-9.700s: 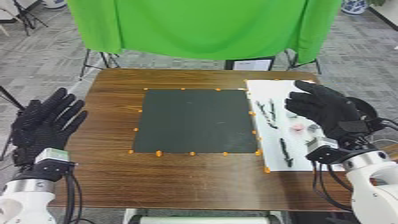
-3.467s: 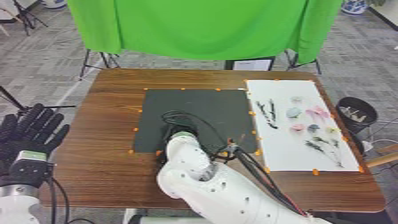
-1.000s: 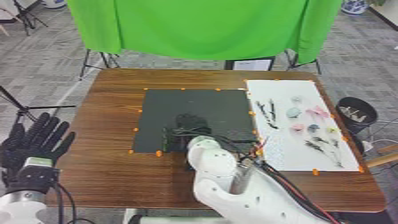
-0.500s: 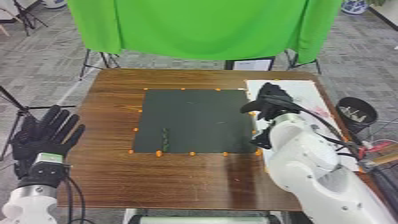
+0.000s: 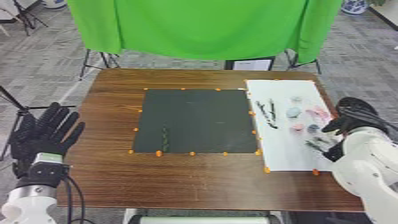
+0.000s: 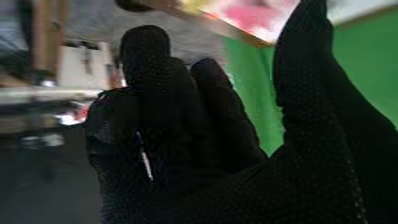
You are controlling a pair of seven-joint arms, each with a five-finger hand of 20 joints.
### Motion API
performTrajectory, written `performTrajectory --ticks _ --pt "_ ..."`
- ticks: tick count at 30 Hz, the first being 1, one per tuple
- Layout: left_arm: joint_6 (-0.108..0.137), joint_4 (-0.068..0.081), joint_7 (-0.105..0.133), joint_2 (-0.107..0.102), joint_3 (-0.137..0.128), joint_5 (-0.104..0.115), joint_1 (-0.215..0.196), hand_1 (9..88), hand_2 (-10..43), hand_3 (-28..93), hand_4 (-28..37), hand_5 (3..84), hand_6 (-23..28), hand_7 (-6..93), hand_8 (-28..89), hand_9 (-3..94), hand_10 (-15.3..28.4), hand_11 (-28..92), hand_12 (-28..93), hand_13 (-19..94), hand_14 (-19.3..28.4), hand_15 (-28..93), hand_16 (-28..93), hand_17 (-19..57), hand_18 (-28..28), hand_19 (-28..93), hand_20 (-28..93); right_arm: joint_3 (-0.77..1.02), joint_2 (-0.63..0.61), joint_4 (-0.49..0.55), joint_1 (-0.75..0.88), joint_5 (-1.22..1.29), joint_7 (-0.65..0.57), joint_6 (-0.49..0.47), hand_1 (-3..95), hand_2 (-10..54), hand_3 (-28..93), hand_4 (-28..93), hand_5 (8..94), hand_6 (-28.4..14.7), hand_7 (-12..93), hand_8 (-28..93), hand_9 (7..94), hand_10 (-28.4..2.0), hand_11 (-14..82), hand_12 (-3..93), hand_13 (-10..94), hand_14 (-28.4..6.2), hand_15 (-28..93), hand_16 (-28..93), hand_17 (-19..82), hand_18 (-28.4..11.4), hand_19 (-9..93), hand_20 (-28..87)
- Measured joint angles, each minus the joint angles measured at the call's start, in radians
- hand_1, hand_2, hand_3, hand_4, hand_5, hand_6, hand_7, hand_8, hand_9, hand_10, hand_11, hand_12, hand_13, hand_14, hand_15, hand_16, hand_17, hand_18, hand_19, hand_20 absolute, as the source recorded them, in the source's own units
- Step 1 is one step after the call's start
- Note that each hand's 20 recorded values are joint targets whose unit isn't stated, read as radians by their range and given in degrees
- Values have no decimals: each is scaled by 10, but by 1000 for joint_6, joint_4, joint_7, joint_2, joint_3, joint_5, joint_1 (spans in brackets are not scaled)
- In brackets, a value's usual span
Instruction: Arrange flowers
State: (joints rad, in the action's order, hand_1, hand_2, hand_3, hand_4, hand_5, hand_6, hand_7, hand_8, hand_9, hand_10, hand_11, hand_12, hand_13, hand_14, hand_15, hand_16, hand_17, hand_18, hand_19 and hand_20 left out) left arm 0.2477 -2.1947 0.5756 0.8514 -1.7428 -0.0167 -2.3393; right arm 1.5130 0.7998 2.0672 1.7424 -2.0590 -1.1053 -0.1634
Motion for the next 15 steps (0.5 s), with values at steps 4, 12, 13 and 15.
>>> performTrajectory --ticks 4,12,13,15 --pt "0 0 2 2 10 5 0 254 141 736 -282 475 95 134 -72 401 159 198 136 284 167 381 -66 -70 164 391 130 24 20 -28 7 74 -25 -19 394 -95 712 -283 525 -122 109 -75 523 -206 107 155 636 -157 554 254 409 -273 932 338" --pt "0 -1 1 12 16 9 -4 254 145 733 -283 476 96 134 -71 403 159 198 136 285 168 381 -64 -70 165 390 130 20 48 -52 7 107 -38 -80 433 -95 726 -282 569 -109 125 -78 564 -201 117 154 658 -146 551 246 410 -269 931 330" --pt "0 -1 0 13 16 9 -4 254 145 733 -283 476 96 134 -71 403 159 198 136 285 168 383 -64 -70 164 390 130 17 49 -58 7 105 -41 -80 441 -95 729 -282 596 -97 138 -81 592 -193 125 155 671 -143 551 248 414 -267 931 330" --pt "1 -1 -1 14 16 9 -5 255 147 732 -283 476 96 134 -71 403 159 199 136 285 168 383 -64 -69 164 390 131 12 49 -70 9 96 -46 -76 454 -95 725 -282 635 -81 152 -88 633 -182 137 160 691 -135 548 262 416 -264 931 329"
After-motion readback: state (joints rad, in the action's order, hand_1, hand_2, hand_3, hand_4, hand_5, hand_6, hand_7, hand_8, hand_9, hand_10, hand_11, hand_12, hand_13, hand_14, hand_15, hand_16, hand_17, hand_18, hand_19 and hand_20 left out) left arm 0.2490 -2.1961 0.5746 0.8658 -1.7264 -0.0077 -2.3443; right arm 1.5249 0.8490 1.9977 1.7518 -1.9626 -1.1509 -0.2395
